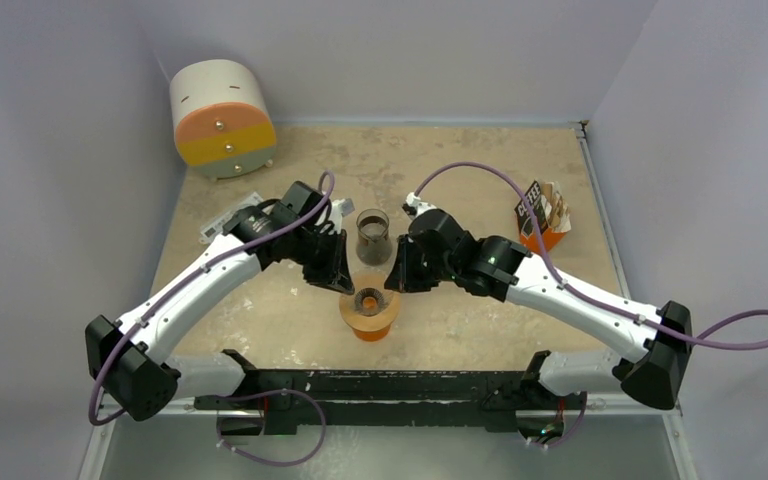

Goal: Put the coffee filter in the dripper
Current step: Place the coffee dripper in the dripper holder, then pick up the coffee filter from the coffee filter holder.

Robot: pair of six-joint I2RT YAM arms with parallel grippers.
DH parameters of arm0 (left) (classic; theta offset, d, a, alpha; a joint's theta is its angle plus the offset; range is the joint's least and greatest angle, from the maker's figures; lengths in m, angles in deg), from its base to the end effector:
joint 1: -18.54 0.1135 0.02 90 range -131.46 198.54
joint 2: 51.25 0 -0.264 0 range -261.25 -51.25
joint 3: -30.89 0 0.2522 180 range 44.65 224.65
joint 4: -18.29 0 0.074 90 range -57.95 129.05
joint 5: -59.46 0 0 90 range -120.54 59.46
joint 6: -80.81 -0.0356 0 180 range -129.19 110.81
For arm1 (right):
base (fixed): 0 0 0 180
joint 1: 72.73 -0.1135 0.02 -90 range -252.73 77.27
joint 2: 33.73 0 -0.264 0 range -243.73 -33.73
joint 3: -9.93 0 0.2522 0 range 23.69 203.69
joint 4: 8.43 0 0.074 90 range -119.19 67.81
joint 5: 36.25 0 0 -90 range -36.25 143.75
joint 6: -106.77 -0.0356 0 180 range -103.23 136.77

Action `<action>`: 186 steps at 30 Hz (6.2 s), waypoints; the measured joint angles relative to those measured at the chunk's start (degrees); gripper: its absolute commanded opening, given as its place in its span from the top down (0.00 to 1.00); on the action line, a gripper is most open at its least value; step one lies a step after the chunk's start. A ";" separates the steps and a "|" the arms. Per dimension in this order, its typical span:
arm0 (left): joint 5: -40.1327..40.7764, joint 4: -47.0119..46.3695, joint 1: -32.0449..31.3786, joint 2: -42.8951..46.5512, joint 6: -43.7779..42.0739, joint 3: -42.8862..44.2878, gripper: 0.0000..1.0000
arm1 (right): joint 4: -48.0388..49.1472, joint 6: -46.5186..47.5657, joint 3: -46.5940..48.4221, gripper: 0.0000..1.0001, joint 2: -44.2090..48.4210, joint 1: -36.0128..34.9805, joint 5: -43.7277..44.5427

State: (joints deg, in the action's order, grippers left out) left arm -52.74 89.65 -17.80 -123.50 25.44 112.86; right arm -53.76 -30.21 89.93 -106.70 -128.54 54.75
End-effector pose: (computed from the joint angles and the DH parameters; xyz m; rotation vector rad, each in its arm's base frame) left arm 0.1845 -0.1524 0.3134 0.1827 2.8308 -0.8682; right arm 0.1573 0.2304 0.3289 -0.1757 2.4087 0.9012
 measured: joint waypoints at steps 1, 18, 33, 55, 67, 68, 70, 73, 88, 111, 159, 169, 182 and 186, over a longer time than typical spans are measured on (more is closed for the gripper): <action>-0.02 -0.37 -0.02 0.24 -0.09 -0.31 1.00 | 0.66 -0.02 -0.63 1.00 0.39 0.00 0.00; -0.13 -4.20 -0.52 2.62 -1.25 -4.02 1.00 | 8.22 -0.85 -7.17 1.00 3.74 -0.33 -0.44; 1.36 -6.73 -1.90 2.69 -1.18 -5.88 1.00 | 11.74 -2.05 -10.49 1.00 4.37 -1.68 2.32; 2.51 -5.64 -2.62 1.90 -1.03 -4.66 1.00 | 10.88 -3.08 -9.81 1.00 4.00 -2.21 3.39; 3.58 -1.33 -3.26 -0.94 -1.33 -0.72 1.00 | 4.57 -2.89 -4.85 0.93 1.90 -2.62 3.85; 3.61 -1.05 -3.30 -1.09 -1.36 -0.48 0.99 | 4.28 -2.89 -4.68 0.92 1.79 -2.67 3.80; 3.76 -0.37 -3.52 -1.49 -1.46 0.07 0.98 | 3.63 -2.91 -4.28 0.92 1.62 -2.69 3.56; 3.78 0.44 -3.69 -1.95 -1.75 0.61 0.96 | 2.95 -2.95 -3.91 0.90 1.38 -2.69 2.93; 3.43 1.99 -4.68 -3.87 -3.82 1.79 0.80 | 0.35 -3.13 -3.32 0.76 0.09 -3.39 2.03; 4.70 4.74 -4.68 -6.40 -5.31 6.84 0.63 | -6.21 -2.51 0.63 0.51 -0.28 -3.39 3.61; 25.70 6.25 -4.68 11.06 -11.32 15.43 0.26 | -15.93 41.22 18.12 0.49 3.93 31.45 27.04; 25.94 5.84 -4.68 12.00 -11.34 13.77 0.25 | -13.31 39.01 14.56 0.55 -2.16 45.46 17.22; 25.88 5.81 -4.68 12.83 -11.98 12.90 0.25 | -10.75 35.17 14.45 0.63 -11.54 56.22 11.23; 25.90 5.84 -4.68 13.03 -12.79 12.90 0.25 | -10.12 34.77 14.45 0.65 -12.68 57.07 11.19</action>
State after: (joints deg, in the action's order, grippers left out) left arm -26.84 95.49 -22.47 -110.47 12.65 125.75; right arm -63.88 4.56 104.37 -119.37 -71.48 65.94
